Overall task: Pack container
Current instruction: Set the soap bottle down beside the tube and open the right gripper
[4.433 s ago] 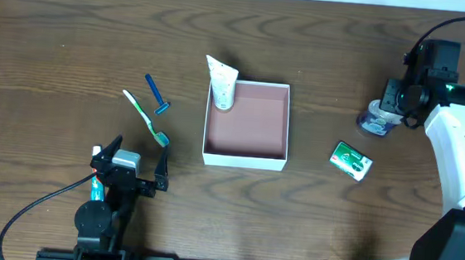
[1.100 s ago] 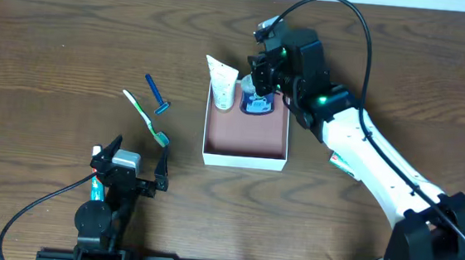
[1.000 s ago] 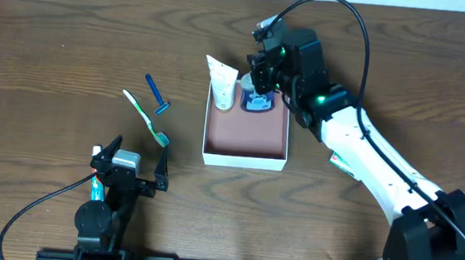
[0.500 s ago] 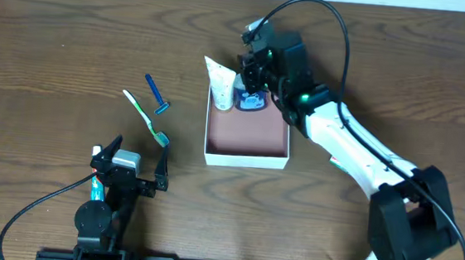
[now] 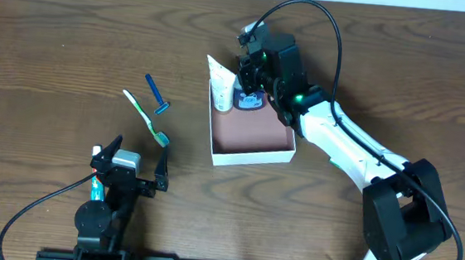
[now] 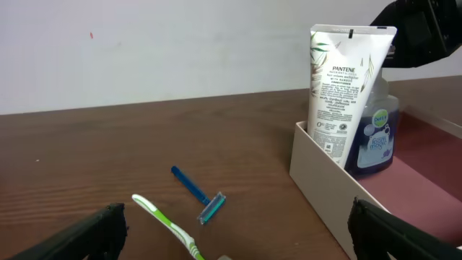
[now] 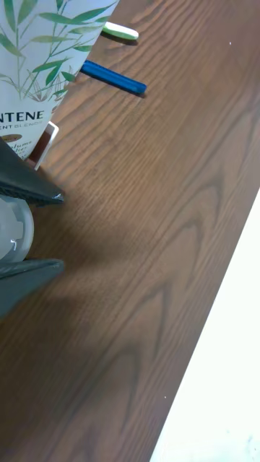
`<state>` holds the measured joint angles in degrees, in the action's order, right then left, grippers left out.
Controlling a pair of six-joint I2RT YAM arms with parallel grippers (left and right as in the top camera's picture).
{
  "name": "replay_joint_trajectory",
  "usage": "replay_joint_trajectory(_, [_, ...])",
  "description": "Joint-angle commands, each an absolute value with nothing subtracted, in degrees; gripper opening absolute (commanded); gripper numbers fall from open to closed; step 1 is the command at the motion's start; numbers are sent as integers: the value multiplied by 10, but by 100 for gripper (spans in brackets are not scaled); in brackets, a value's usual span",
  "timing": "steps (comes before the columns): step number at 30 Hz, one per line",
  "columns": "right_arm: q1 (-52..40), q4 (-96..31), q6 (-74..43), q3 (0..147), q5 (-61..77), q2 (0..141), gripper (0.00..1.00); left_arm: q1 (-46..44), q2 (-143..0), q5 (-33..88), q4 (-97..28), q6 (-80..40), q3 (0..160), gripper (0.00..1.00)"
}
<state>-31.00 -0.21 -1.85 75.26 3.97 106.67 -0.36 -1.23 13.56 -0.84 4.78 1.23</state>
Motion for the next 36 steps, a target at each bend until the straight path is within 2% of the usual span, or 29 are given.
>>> replay_joint_trajectory(1, [-315, 8, -10, 761, 32, 1064, 15, 0, -13, 144, -28, 53, 2, 98])
replay_joint_trajectory(3, [-315, 8, -10, 761, 32, 1064, 21, 0, -13, 143, -28, 53, 2, 98])
replay_joint_trajectory(6, [-315, 6, -10, 761, 32, 1064, 37, 0, -13, 143, -28, 53, 2, 98])
replay_joint_trajectory(10, [-316, 4, -12, 761, 33, 1064, 45, 0, -13, 144, -28, 53, 2, 98])
replay_joint_trajectory(24, [-315, 6, -11, 761, 32, 1062, 46, 0, -13, 144, -28, 53, 2, 98])
replay_joint_trajectory(30, [-310, -18, -12, 761, 32, 1012, 46, 0, -13, 144, -28, 53, 2, 98])
replay_joint_trajectory(32, [-307, -50, -13, 761, 32, 981, 42, 0, -13, 143, -28, 53, 2, 98])
replay_joint_trajectory(36, [-303, -139, -17, 761, 30, 915, 24, 0, -13, 144, -28, 53, 2, 98])
